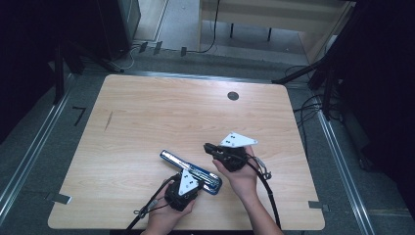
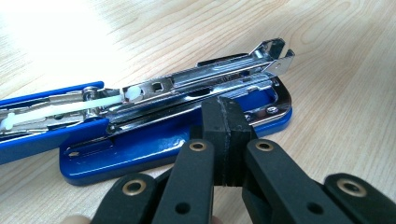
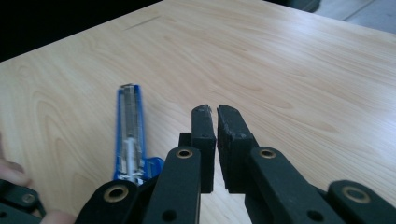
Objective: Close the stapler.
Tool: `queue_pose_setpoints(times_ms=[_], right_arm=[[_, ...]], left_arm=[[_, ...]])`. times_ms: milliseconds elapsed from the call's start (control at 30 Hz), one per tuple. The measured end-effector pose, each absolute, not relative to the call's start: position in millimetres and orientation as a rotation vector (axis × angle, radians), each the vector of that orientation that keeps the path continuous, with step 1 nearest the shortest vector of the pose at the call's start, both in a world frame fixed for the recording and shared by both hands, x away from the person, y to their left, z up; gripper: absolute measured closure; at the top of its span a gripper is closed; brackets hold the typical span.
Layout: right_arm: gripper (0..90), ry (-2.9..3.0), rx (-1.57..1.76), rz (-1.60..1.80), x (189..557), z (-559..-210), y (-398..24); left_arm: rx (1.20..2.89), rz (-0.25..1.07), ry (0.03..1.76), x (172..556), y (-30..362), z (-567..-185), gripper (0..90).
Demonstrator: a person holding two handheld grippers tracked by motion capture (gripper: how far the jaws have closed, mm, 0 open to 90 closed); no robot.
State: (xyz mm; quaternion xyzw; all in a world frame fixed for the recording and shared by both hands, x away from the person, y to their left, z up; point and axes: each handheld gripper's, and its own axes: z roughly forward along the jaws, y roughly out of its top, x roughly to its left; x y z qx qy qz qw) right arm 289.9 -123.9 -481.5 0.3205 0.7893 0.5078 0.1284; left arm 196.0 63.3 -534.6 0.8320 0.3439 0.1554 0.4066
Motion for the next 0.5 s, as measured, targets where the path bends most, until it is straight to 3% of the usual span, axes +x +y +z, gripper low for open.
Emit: queue_pose_setpoints(times_ms=[500], right_arm=[[85.8,2.198,1.094,1.351,297,-493,-187]], left_arm=[[2.094,0.384,0.867,196,64,-535,90.0]])
